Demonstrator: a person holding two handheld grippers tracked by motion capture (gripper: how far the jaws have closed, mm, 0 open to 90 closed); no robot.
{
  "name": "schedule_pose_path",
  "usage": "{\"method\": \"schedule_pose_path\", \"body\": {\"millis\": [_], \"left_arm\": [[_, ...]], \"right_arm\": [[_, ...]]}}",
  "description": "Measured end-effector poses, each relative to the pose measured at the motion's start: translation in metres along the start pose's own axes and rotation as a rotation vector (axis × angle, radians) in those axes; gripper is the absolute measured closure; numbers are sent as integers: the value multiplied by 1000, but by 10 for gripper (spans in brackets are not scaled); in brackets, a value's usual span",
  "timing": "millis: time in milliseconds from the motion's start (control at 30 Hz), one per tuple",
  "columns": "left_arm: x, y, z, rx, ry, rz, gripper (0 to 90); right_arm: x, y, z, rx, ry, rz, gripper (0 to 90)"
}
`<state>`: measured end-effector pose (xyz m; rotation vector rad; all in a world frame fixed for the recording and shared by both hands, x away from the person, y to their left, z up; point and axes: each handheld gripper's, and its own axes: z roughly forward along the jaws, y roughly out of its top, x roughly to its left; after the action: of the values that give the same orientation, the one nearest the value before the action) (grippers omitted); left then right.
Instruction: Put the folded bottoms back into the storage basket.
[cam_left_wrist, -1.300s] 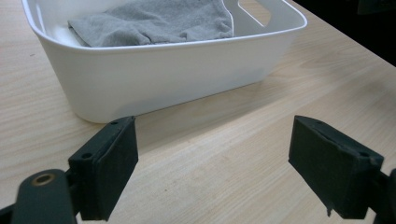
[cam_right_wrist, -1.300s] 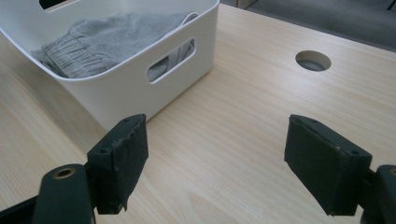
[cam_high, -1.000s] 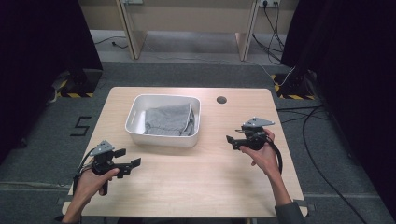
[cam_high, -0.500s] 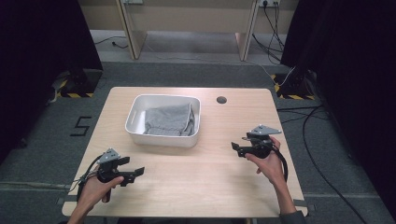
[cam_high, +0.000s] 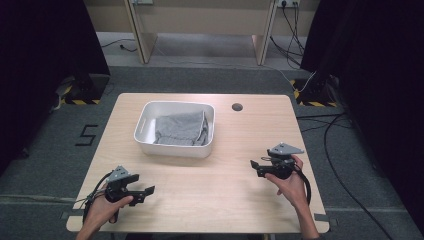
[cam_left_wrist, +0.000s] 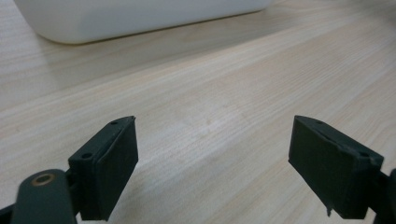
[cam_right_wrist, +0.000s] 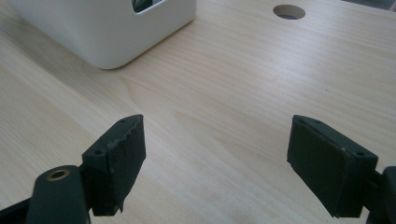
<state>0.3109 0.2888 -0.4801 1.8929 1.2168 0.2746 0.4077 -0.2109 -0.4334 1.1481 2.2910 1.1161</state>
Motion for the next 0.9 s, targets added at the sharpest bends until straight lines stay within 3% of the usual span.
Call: {"method": "schedule_pose_path", "body": {"millis": [433,900], "left_arm": [[-3,-11,-3,30,14,5,153],[-9,-23,-6,55,24,21,154]], "right_arm": [[10,-22,-5,-5,11,9,199],[21,-48,-7,48,-1,4,185]]}}
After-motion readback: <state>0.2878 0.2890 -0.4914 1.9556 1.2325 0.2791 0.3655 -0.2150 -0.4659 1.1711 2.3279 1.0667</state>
